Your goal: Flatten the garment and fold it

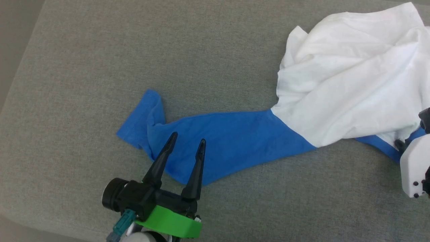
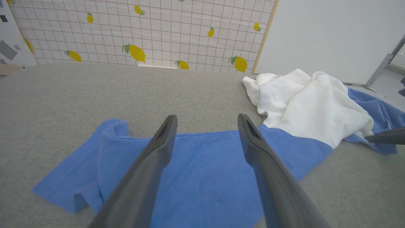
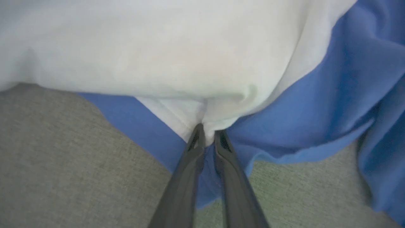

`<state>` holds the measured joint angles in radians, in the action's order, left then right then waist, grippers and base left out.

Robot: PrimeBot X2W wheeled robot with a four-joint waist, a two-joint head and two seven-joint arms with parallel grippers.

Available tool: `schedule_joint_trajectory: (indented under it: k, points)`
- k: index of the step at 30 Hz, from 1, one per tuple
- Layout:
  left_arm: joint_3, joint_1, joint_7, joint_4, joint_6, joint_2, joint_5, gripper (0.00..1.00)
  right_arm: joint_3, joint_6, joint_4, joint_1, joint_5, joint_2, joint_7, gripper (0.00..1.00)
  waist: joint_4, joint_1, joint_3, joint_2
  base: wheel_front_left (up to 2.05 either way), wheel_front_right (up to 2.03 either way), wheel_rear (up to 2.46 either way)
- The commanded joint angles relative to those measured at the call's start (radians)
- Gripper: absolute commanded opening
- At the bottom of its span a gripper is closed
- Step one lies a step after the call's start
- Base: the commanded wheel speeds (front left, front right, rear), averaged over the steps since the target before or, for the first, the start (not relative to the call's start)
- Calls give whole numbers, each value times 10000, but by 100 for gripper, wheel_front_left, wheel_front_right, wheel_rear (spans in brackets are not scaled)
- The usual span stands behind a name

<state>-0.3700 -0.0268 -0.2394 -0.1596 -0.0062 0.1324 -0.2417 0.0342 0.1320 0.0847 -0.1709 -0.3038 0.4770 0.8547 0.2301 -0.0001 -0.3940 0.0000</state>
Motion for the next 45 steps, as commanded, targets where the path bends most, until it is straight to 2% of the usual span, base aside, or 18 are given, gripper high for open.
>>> schedule_joint_trajectory:
  k: [1,8,12,14,17,21,23,25,27,28,29,30,31,37,41,45]
  points:
    - [3,-156,-56,56,81,-9,-164,100,-222,-13,-217,142,-119,-95,171,0,-130,1,206,0,0,0,0]
    - [49,-69,-71,168,81,103,-222,100,-64,-13,953,-117,-1093,-431,444,0,-804,1,1104,0,0,0,0]
    - [136,122,-33,134,145,193,-320,100,591,-13,2253,268,-2160,-783,1427,0,-1248,1,1504,0,0,0,0]
    - [184,237,-20,98,190,227,-374,100,1040,-13,3063,695,-2830,-891,2178,0,-1415,1,1627,0,0,0,0]
    - [236,397,-22,32,246,272,-436,100,1820,-13,4228,1753,-3477,-683,3505,0,-1633,1,1708,0,0,0,0]
    - [190,510,-16,-23,277,293,-453,100,3051,-13,5080,3479,-3851,-1004,5008,0,-1772,1,1674,0,0,0,0]
    - [140,527,6,-44,275,291,-459,100,3410,-13,5334,4295,-3828,-1208,5496,0,-1793,1,1636,0,0,0,0]
    - [93,531,37,-58,276,292,-461,100,3442,-13,5405,4880,-3631,-1298,5525,0,-1820,1,1596,0,0,0,0]
    - [31,513,89,-58,264,286,-466,100,3191,-13,5237,5154,-3419,-1378,5123,0,-1832,1,1560,0,0,0,0]
    - [-1,495,115,-52,254,282,-467,100,3031,-13,5087,5203,-3293,-1403,4862,17,-1823,1,1556,0,0,0,0]
    - [-35,470,141,-43,244,272,-474,100,2822,-13,4880,5197,-3137,-1435,4471,22,-1806,1,1559,0,0,0,0]
    - [-58,451,161,-38,237,264,-484,100,2627,-13,4726,5152,-3001,-1415,4125,46,-1790,1,1564,0,0,0,0]
    - [-79,432,185,-34,231,260,-497,100,2403,-13,4558,5038,-2830,-1385,3637,100,-1771,1,1576,0,0,0,0]
    - [-115,424,365,-104,260,368,-491,100,2079,-13,4417,3920,-2503,-1619,1033,100,-1659,1,1736,0,0,0,0]
    - [-126,507,412,-260,351,408,-460,100,2651,-13,4949,3162,-2133,-2538,-776,100,-1605,1,1852,0,0,0,0]
    - [-149,595,332,-457,450,408,-383,100,2837,-13,5312,2696,-592,-3406,-3458,100,-1574,1,1877,0,0,0,0]
